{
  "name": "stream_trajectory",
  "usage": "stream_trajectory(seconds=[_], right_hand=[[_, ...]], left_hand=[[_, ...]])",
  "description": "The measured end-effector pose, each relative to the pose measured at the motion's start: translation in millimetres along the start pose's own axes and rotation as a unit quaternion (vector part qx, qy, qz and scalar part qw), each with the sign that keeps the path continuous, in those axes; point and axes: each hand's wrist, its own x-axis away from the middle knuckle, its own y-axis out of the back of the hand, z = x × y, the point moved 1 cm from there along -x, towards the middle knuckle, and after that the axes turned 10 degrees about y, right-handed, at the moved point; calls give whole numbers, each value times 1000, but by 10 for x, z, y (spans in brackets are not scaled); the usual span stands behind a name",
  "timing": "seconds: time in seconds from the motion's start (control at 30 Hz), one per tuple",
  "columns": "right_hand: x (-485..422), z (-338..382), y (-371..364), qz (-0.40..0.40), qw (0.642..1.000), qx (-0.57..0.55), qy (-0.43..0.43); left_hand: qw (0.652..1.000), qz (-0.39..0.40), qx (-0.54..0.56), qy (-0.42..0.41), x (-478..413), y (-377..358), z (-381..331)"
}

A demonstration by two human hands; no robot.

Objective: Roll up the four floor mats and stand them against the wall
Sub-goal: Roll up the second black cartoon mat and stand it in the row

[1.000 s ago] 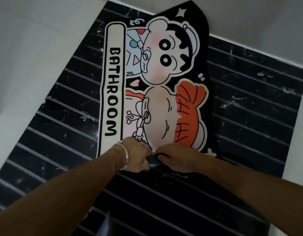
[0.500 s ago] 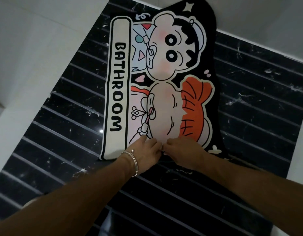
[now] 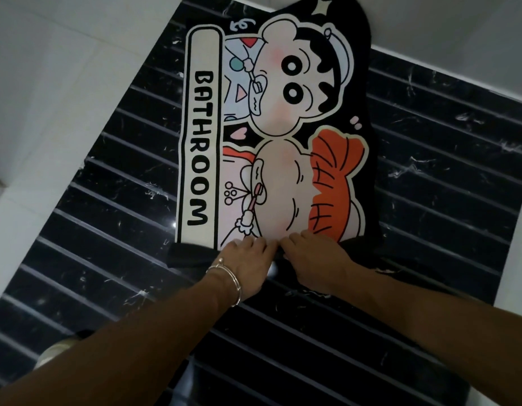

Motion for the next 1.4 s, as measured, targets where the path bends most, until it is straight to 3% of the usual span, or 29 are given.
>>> stream_trajectory(seconds=[0.2, 0.4, 0.6, 0.87, 1.03, 1.27, 1.4], right_hand=[[-30, 8, -92, -5, 999, -13, -42], [-40, -3, -42, 95, 993, 32, -60], [-94, -43, 12, 127, 989, 3, -77], [-108, -116, 76, 50, 992, 75, -87], [-187, -151, 163, 103, 989, -31, -98], [-128, -130, 139, 67, 993, 10, -93], [-212, -233, 206, 151, 980, -91, -95]], left_hand=[[998, 39, -24, 32, -42, -16, -53], [998, 54, -4, 20, -148, 23, -23], [992, 112, 52, 36, -218, 141, -27], [996, 76, -14, 37, -310, 223, 37], [998, -13, -24, 48, -202, 203, 56], [993, 111, 9, 42, -374, 317, 110], [999, 19, 0, 40, -339, 266, 97]])
